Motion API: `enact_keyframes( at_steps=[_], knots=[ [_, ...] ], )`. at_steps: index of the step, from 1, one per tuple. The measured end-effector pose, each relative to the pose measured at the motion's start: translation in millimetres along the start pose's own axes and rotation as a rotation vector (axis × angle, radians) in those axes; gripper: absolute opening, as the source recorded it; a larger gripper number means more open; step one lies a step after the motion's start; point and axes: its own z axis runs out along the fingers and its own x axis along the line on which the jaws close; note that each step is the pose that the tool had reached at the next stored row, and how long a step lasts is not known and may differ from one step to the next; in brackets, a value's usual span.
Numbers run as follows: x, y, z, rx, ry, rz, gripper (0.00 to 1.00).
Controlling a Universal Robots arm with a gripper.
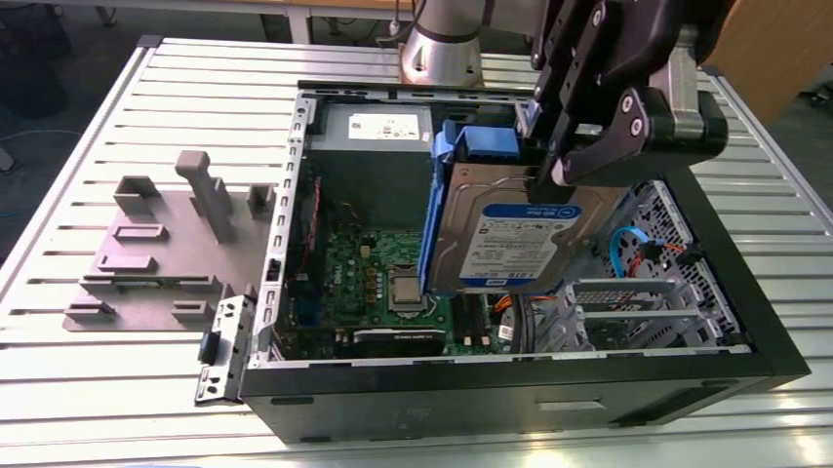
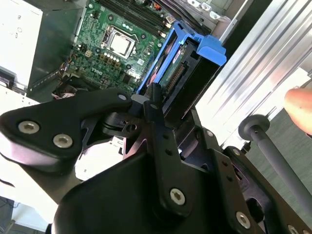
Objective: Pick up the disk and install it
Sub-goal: 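Pick up the disk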
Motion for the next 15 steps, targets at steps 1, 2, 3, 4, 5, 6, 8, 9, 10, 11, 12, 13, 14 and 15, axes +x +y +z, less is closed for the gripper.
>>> enact_keyframes(
  at_steps=[1, 2, 3, 4, 5, 6, 8, 9, 10, 11, 12, 13, 14, 15],
  knots=[
    [0.0, 0.0, 0.0, 0.0000, 0.0000, 0.000, 0.35],
    [0.0, -0.1, 0.0, 0.0000, 0.0000, 0.000, 0.35],
    [0.0, -0.3, 0.0, 0.0000, 0.0000, 0.000, 0.35],
    [0.0, -0.9, 0.0, 0.0000, 0.0000, 0.000, 0.35],
    [0.0, -2.1, 0.0, 0.0000, 0.0000, 0.000, 0.35],
    [0.0, -3.9, 0.1, -0.0001, 0.0000, 0.000, 0.35],
    [-0.2, -8.6, -0.1, 0.0000, 0.0000, 0.000, 0.35],
    [-0.3, -11.4, -0.2, 0.0000, 0.0001, 0.000, 0.35],
    [-0.3, -14.0, -0.2, 0.0000, 0.0000, 0.000, 0.35],
    [-0.4, -16.8, -0.2, 0.0000, 0.0000, 0.000, 0.35],
    [-0.5, -19.6, -0.3, 0.0000, 0.0000, 0.000, 0.35],
    [-0.6, -22.7, -0.3, 0.0000, 0.0000, 0.000, 0.35],
    [-0.8, -25.8, -0.4, -0.0001, 0.0001, 0.000, 0.35],
    [-0.9, -28.9, -0.5, 0.0000, 0.0000, 0.000, 0.35]
  ],
)
